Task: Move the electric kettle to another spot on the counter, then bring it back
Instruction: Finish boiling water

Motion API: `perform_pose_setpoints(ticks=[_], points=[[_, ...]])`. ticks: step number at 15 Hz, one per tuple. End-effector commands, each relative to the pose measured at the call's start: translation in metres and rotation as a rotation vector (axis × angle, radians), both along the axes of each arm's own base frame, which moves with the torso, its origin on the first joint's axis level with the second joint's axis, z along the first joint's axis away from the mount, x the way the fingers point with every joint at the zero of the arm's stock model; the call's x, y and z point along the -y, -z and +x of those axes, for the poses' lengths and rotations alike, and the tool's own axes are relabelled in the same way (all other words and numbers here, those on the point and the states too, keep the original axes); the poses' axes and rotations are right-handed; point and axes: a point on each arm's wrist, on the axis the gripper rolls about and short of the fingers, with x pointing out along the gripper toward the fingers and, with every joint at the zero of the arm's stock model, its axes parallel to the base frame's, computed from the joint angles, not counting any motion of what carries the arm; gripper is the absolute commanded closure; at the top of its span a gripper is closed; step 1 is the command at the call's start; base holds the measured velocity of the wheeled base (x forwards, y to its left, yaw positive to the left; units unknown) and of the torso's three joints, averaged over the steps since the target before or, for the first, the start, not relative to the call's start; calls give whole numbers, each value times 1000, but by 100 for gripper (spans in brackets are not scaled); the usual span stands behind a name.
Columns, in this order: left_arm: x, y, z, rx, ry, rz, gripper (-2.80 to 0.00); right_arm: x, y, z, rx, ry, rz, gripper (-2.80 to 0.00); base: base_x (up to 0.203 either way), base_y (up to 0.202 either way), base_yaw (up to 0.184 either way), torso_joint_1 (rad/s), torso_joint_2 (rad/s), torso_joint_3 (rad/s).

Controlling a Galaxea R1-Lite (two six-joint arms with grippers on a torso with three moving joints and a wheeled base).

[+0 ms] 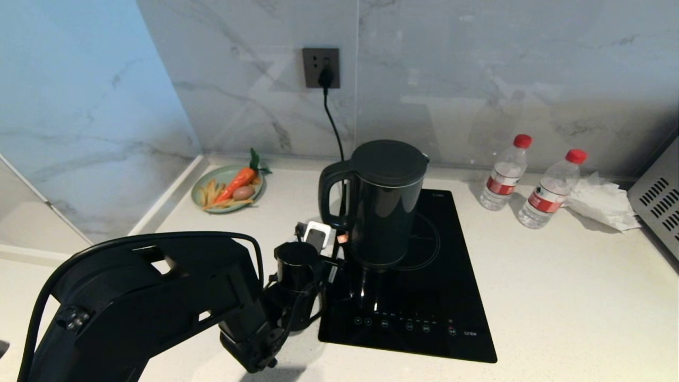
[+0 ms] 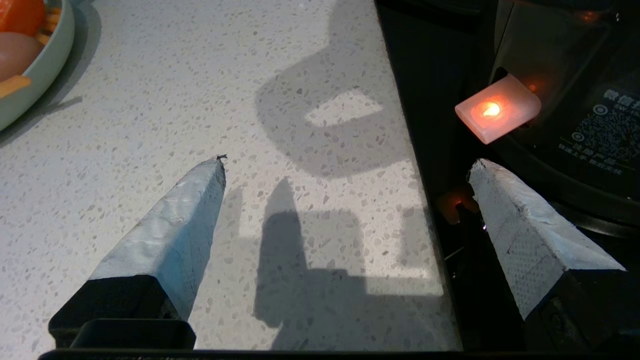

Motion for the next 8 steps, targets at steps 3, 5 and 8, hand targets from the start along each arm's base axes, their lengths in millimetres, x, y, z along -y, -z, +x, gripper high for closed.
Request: perform_pose_setpoints(ticks=[3, 5, 8], points=[[4, -5, 4, 23, -3, -14, -280, 0, 0, 0, 0, 0, -1, 0, 0, 0, 0, 0, 0, 0], [4, -9, 6, 34, -7, -23, -280, 0, 0, 0, 0, 0, -1, 0, 0, 0, 0, 0, 0, 0], [3, -13, 10, 51, -37, -34, -280, 0, 0, 0, 1, 0, -1, 0, 0, 0, 0, 0, 0, 0]])
